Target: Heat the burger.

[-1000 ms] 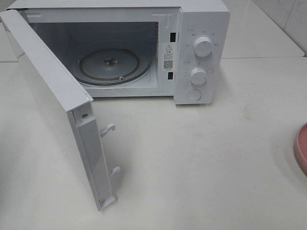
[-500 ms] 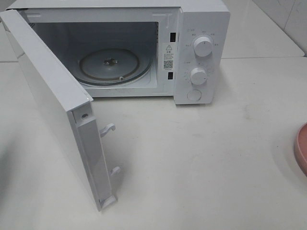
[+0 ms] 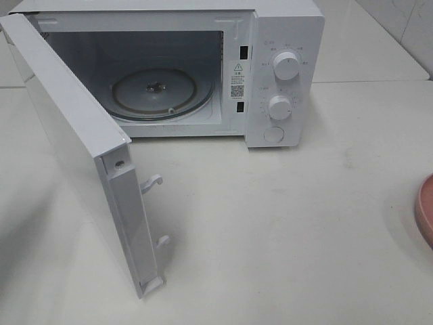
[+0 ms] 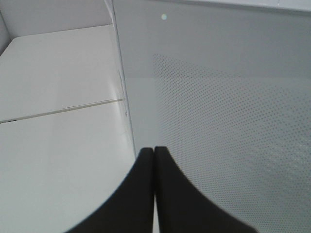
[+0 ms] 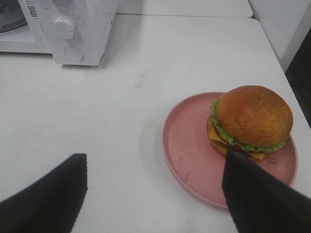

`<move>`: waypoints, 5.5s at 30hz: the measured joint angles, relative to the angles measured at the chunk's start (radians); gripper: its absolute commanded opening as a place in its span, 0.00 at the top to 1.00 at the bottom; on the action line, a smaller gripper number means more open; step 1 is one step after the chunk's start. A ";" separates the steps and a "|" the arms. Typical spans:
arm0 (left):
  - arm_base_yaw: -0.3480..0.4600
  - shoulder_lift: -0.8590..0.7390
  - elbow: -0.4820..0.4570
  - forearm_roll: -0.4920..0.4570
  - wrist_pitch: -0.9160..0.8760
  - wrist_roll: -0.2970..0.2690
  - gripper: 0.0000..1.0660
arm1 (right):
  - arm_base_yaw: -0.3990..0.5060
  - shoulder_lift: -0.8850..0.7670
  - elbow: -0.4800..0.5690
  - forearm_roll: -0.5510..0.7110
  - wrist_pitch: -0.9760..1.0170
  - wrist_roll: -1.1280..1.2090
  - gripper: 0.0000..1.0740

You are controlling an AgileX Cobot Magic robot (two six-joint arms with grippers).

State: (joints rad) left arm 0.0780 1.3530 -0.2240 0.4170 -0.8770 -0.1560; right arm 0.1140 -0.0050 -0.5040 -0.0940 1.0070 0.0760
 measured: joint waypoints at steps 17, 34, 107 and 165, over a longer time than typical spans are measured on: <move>-0.348 0.183 -0.056 -0.315 -0.047 0.156 1.00 | 0.000 0.000 0.000 0.000 -0.001 0.000 0.30; -0.635 0.348 -0.228 -0.624 -0.130 0.205 1.00 | 0.000 0.000 0.000 0.000 -0.001 0.000 0.30; -0.742 0.335 -0.716 -1.418 1.130 0.863 0.19 | 0.000 0.000 0.000 0.000 -0.001 0.000 0.30; -0.055 -0.934 -0.302 -0.560 1.966 0.270 0.18 | 0.000 0.000 0.000 0.000 -0.001 0.000 0.30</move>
State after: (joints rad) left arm 0.0230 0.4190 -0.5260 -0.1430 1.0890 0.1140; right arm 0.1140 -0.0050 -0.5040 -0.0940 1.0060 0.0760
